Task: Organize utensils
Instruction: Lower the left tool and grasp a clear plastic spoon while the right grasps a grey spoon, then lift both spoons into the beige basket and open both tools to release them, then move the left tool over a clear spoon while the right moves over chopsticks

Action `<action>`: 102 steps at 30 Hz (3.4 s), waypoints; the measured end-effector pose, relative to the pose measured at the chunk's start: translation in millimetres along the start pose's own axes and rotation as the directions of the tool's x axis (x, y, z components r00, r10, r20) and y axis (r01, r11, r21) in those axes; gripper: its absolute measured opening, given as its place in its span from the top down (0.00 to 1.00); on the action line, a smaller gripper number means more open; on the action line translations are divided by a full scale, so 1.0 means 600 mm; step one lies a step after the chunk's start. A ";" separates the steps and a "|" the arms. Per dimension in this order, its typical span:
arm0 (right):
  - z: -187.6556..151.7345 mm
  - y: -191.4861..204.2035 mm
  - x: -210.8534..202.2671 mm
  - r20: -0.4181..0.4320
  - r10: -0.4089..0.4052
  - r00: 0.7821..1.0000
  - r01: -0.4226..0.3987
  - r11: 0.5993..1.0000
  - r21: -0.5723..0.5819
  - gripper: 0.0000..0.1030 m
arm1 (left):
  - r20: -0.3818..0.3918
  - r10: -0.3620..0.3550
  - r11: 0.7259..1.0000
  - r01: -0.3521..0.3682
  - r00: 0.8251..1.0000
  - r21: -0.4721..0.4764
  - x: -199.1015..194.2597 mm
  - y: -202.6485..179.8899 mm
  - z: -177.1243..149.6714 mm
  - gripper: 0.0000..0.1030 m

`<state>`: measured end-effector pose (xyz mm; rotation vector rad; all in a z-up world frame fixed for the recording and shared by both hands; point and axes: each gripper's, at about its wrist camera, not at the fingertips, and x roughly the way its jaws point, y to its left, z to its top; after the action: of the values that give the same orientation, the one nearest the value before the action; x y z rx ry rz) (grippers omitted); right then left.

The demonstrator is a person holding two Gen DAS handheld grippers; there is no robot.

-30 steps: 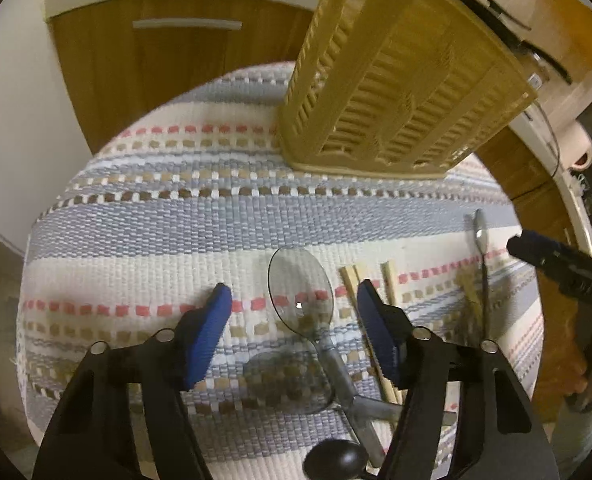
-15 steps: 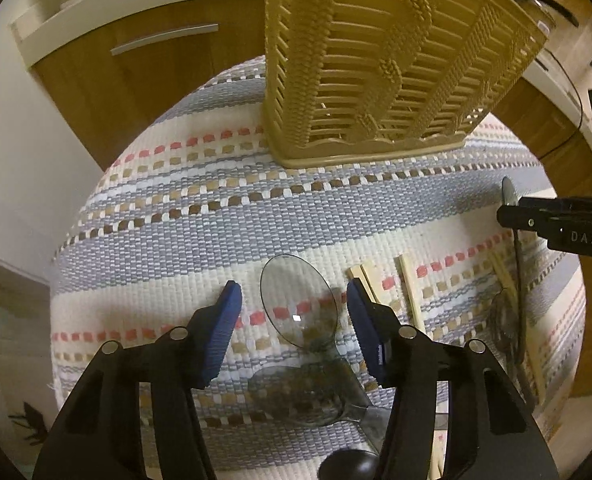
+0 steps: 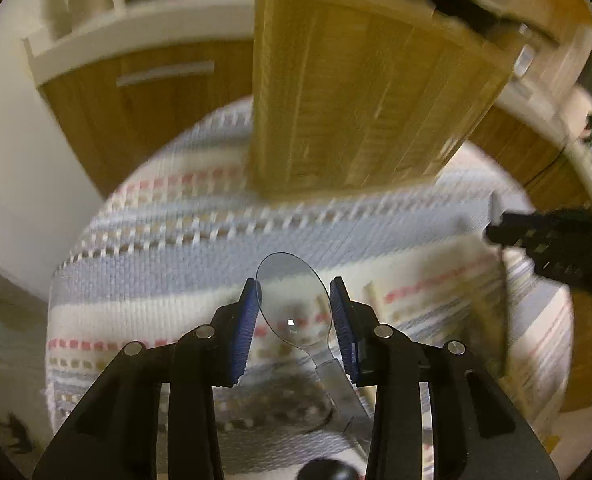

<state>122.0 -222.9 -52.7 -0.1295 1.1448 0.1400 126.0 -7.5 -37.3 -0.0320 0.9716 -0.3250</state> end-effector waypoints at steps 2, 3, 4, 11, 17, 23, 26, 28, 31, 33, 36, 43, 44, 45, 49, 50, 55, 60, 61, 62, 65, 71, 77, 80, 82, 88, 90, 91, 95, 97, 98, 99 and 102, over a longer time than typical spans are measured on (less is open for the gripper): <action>-0.009 0.006 -0.027 0.069 0.004 0.998 -0.002 1.000 -0.022 0.70 | 0.078 -0.013 1.000 0.013 0.997 0.001 -0.034 -0.001 0.002 0.67; -0.012 0.008 -0.045 0.097 0.007 0.995 -0.004 1.000 -0.030 0.70 | 0.117 -0.015 1.000 0.014 0.993 0.006 -0.049 -0.005 0.003 0.68; -0.019 0.013 -0.064 0.145 0.011 0.989 -0.005 0.999 -0.041 0.70 | 0.158 -0.018 1.000 0.016 0.987 0.014 -0.064 -0.012 0.004 0.68; -0.028 0.020 -0.195 0.461 -0.001 0.887 0.036 0.997 -0.067 0.71 | 0.438 -0.041 0.998 0.019 0.898 0.054 -0.185 -0.033 0.037 0.69; 0.016 -0.002 -0.307 0.672 0.002 0.741 0.020 0.999 -0.025 0.71 | 0.624 -0.022 0.999 -0.011 0.781 0.050 -0.274 -0.056 0.115 0.69; 0.073 -0.032 -0.334 0.769 -0.048 0.637 0.014 0.999 0.051 0.71 | 0.723 0.026 0.996 -0.080 0.690 0.041 -0.284 -0.058 0.174 0.69; 0.101 -0.034 -0.309 0.777 -0.087 0.623 0.046 0.996 0.075 0.71 | 0.734 0.047 0.993 -0.109 0.677 0.036 -0.254 -0.054 0.190 0.69; 0.117 -0.034 -0.279 0.767 -0.103 0.634 0.064 0.995 0.081 0.71 | 0.733 0.057 0.993 -0.113 0.678 0.027 -0.225 -0.042 0.197 0.69; 0.130 -0.031 -0.241 0.750 -0.118 0.651 0.087 0.993 0.080 0.71 | 0.729 0.067 0.994 -0.111 0.682 0.012 -0.191 -0.030 0.198 0.69; 0.138 -0.030 -0.219 0.734 -0.118 0.669 0.094 0.993 0.074 0.71 | 0.722 0.066 0.995 -0.104 0.688 0.008 -0.173 -0.021 0.196 0.69; 0.141 -0.026 -0.192 0.714 -0.117 0.690 0.103 0.993 0.064 0.71 | 0.711 0.068 0.994 -0.112 0.700 0.015 -0.147 -0.016 0.190 0.69; 0.138 -0.015 -0.157 0.671 -0.091 0.736 0.092 0.995 0.034 0.71 | 0.680 0.051 0.993 -0.112 0.731 0.046 -0.117 -0.017 0.174 0.69; 0.136 -0.015 -0.155 0.666 -0.087 0.741 0.091 0.995 0.029 0.71 | 0.676 0.049 0.993 -0.110 0.735 0.048 -0.115 -0.016 0.172 0.69; 0.134 -0.014 -0.153 0.662 -0.086 0.744 0.093 0.995 0.025 0.71 | 0.673 0.045 0.993 -0.106 0.738 0.050 -0.114 -0.017 0.170 0.69; 0.124 -0.009 -0.154 0.637 -0.053 0.769 0.076 0.997 -0.009 0.71 | 0.655 0.027 0.994 -0.087 0.755 0.060 -0.110 -0.018 0.163 0.66; 0.122 -0.009 -0.154 0.632 -0.045 0.774 0.070 0.997 -0.015 0.71 | 0.649 0.018 0.995 -0.080 0.761 0.067 -0.112 -0.018 0.160 0.61; 0.105 -0.019 -0.167 0.597 0.019 0.802 -0.008 1.000 -0.021 0.44 | 0.633 -0.012 0.995 -0.050 0.774 0.081 -0.137 -0.020 0.147 0.48; 0.073 -0.028 -0.187 0.565 0.063 0.823 -0.066 0.998 -0.016 0.44 | 0.603 -0.043 0.998 0.001 0.797 0.070 -0.171 -0.019 0.127 0.47; 0.065 -0.029 -0.191 0.557 0.066 0.828 -0.072 0.997 -0.011 0.44 | 0.590 -0.046 0.998 0.011 0.806 0.064 -0.179 -0.017 0.122 0.47; 0.057 -0.031 -0.194 0.545 0.072 0.835 -0.079 0.997 -0.011 0.44 | 0.573 -0.051 0.998 0.021 0.818 0.059 -0.186 -0.016 0.116 0.47; 0.038 -0.037 -0.205 0.499 0.099 0.861 -0.108 0.994 -0.011 0.44 | 0.507 -0.069 0.998 0.055 0.859 0.041 -0.202 -0.012 0.097 0.47; -0.005 -0.050 -0.208 0.343 0.190 0.920 -0.209 0.978 0.019 0.44 | 0.318 -0.085 0.995 0.097 0.944 -0.020 -0.202 0.002 0.037 0.47; -0.046 -0.050 -0.183 0.212 0.249 0.945 -0.264 0.963 0.047 0.44 | 0.089 -0.117 0.981 0.129 0.989 -0.145 -0.158 0.041 -0.044 0.47; -0.061 -0.047 -0.161 0.146 0.291 0.945 -0.303 0.951 0.066 0.44 | -0.013 -0.165 0.964 0.158 0.986 -0.215 -0.125 0.055 -0.088 0.47; -0.069 -0.044 -0.148 0.115 0.308 0.945 -0.317 0.946 0.074 0.45 | -0.058 -0.197 0.951 0.177 0.979 -0.252 -0.107 0.060 -0.108 0.49; -0.085 -0.045 -0.123 0.061 0.340 0.938 -0.345 0.935 0.087 0.45 | -0.132 -0.220 0.933 0.169 0.967 -0.318 -0.072 0.062 -0.136 0.49; -0.088 -0.048 -0.121 0.054 0.348 0.936 -0.352 0.932 0.089 0.45 | -0.149 -0.203 0.936 0.147 0.968 -0.320 -0.064 0.061 -0.138 0.49; -0.089 -0.050 -0.119 0.051 0.351 0.935 -0.354 0.931 0.089 0.45 | -0.154 -0.195 0.937 0.138 0.969 -0.321 -0.060 0.060 -0.138 0.49; -0.092 -0.060 -0.110 0.039 0.363 0.931 -0.365 0.925 0.100 0.45 | -0.178 -0.183 0.932 0.113 0.967 -0.343 -0.040 0.060 -0.140 0.49; -0.096 -0.063 -0.105 0.032 0.368 0.929 -0.370 0.923 0.104 0.45 | -0.167 -0.161 0.937 0.098 0.973 -0.337 -0.039 0.056 -0.134 0.49; -0.098 -0.063 -0.101 0.029 0.370 0.929 -0.371 0.923 0.104 0.45 | -0.163 -0.150 0.940 0.090 0.975 -0.329 -0.038 0.054 -0.129 0.49; -0.100 -0.063 -0.098 0.025 0.371 0.928 -0.372 0.923 0.104 0.45 | -0.157 -0.148 0.943 0.091 0.977 -0.321 -0.037 0.051 -0.126 0.49; -0.102 -0.063 -0.088 0.015 0.375 0.927 -0.374 0.922 0.099 0.45 | -0.147 -0.125 0.960 0.082 0.981 -0.267 -0.024 0.033 -0.105 0.49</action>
<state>52.1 -273.2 -28.1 0.1815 1.1693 0.4218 72.2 23.2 -64.7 -0.3014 1.1731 -0.2976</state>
